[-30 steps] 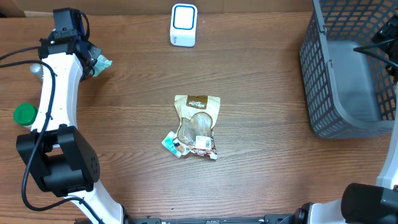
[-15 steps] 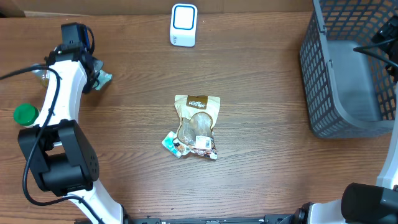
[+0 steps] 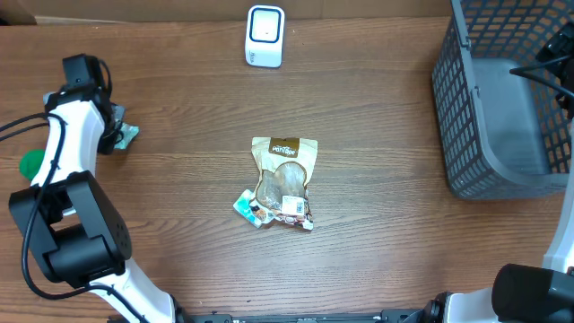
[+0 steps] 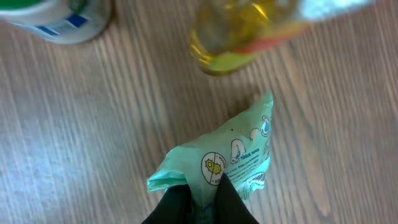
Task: Scan the item barcode
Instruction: 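Carry the mint-green packet left and set it down near the jar, then move the left gripper to the brown pouch and grasp its top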
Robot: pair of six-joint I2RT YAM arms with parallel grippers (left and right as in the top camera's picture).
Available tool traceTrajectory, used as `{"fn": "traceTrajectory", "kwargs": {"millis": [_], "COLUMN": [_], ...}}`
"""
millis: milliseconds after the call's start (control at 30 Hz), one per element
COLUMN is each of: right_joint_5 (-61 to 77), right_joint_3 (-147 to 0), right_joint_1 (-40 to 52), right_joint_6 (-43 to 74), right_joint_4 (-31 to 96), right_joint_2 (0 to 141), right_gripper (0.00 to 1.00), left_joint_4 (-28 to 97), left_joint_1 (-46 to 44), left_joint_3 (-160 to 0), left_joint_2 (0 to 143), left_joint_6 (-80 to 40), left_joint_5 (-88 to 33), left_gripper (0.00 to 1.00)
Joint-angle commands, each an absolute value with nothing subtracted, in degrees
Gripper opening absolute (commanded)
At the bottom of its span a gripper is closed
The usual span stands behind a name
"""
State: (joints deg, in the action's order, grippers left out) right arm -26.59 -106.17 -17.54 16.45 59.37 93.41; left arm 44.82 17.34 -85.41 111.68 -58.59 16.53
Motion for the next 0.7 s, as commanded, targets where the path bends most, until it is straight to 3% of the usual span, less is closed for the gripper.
{"fn": "traceTrajectory", "kwargs": {"millis": [0, 100, 200, 267, 333, 467, 600, 667], "right_joint_5": [-27.4, -27.4, -27.4, -27.4, -27.4, -27.4, -27.4, -27.4], "right_joint_3": [-106.5, -106.5, -106.5, -106.5, -106.5, -106.5, -106.5, -106.5], "right_joint_1": [-17.5, -17.5, -17.5, -17.5, -17.5, -17.5, -17.5, -17.5], "right_joint_6": [16.2, 16.2, 16.2, 16.2, 16.2, 16.2, 16.2, 16.2], "right_joint_4": [59.1, 59.1, 59.1, 59.1, 59.1, 59.1, 59.1, 59.1], "right_joint_2": [93.3, 93.3, 93.3, 93.3, 93.3, 93.3, 93.3, 93.3], "right_gripper": [1.0, 1.0, 1.0, 1.0, 1.0, 1.0, 1.0, 1.0], "left_joint_4": [45.1, 45.8, 46.5, 46.5, 46.5, 46.5, 46.5, 46.5], "left_joint_1": [19.0, 20.4, 21.4, 21.8, 21.9, 21.7, 21.0, 20.4], "left_joint_3": [-85.2, -85.2, -85.2, -85.2, -85.2, -85.3, -85.3, -85.3], "left_joint_2": [112.2, 112.2, 112.2, 112.2, 112.2, 112.1, 112.1, 112.1], "left_joint_6": [-59.8, -59.8, -59.5, -57.6, -54.7, -44.8, -34.0, -29.8], "left_joint_5": [18.2, 18.2, 18.2, 18.2, 18.2, 17.2, 12.1, 8.2], "left_gripper": [0.1, 0.22, 0.49, 0.72, 0.87, 0.97, 0.97, 0.91]}}
